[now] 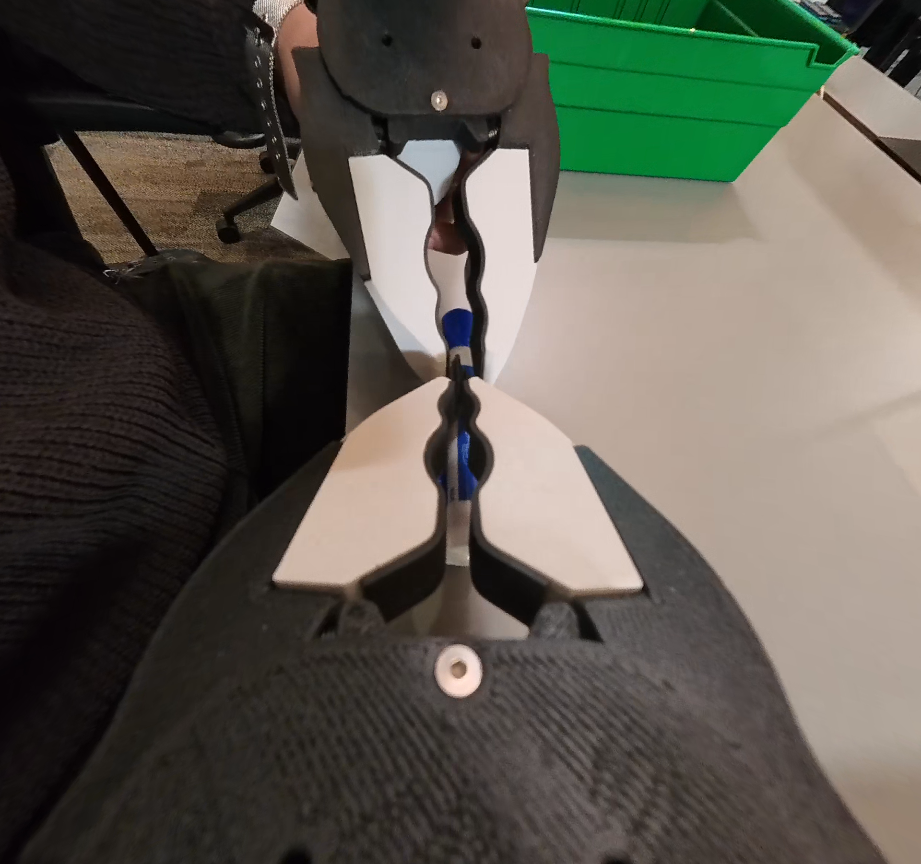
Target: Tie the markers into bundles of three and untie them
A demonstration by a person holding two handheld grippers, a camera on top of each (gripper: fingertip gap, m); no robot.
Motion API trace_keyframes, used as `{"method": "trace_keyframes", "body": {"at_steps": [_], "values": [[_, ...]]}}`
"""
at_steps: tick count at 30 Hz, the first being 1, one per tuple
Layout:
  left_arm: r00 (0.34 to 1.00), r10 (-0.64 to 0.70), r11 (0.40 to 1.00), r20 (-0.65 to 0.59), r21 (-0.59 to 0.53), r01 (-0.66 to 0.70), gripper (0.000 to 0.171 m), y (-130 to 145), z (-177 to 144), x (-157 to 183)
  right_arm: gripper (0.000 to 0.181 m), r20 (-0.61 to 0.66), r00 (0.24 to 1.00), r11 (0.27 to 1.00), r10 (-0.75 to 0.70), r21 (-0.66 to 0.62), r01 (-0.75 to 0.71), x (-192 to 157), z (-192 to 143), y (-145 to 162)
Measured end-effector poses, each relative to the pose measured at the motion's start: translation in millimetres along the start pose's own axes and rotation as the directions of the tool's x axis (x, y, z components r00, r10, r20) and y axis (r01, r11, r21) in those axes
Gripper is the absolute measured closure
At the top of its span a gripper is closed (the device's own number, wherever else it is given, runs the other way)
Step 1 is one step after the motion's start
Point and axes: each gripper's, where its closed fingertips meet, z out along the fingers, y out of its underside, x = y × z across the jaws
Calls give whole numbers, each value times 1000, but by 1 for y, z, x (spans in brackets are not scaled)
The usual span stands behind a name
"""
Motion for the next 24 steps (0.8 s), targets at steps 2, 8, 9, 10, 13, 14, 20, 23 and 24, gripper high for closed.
{"method": "trace_keyframes", "body": {"at_steps": [2,8,9,10,13,14,20,23,24], "values": [[1000,-6,1000,-12,0,6,161,0,-1,1,179,6,1000,1000,8,4,-8,0,0,0],[999,-26,1000,-40,8,26,169,-1,-2,2,179,2,1000,1000,22,14,-22,3,-2,1],[999,-24,1000,-37,8,24,169,-1,-2,2,179,1,1000,1000,23,14,-23,3,-2,1],[999,-23,1000,-32,8,23,169,-1,-2,1,179,-1,1000,1000,23,14,-23,3,-2,1],[999,-29,1000,-24,10,30,169,-1,-2,0,178,-6,1000,1000,24,14,-24,3,-2,1],[999,-29,999,-23,12,30,169,-1,-2,-1,178,-7,1000,1000,24,15,-24,3,-1,1],[1000,-10,1000,-11,7,10,166,0,-2,-1,178,-10,1000,999,29,16,-29,4,-1,1],[997,25,999,76,-24,-24,144,3,-7,-12,178,-10,1000,999,29,18,-29,4,-2,1],[994,35,999,106,-37,-31,136,4,-9,-15,178,-9,1000,999,29,18,-29,4,-2,1]]}}
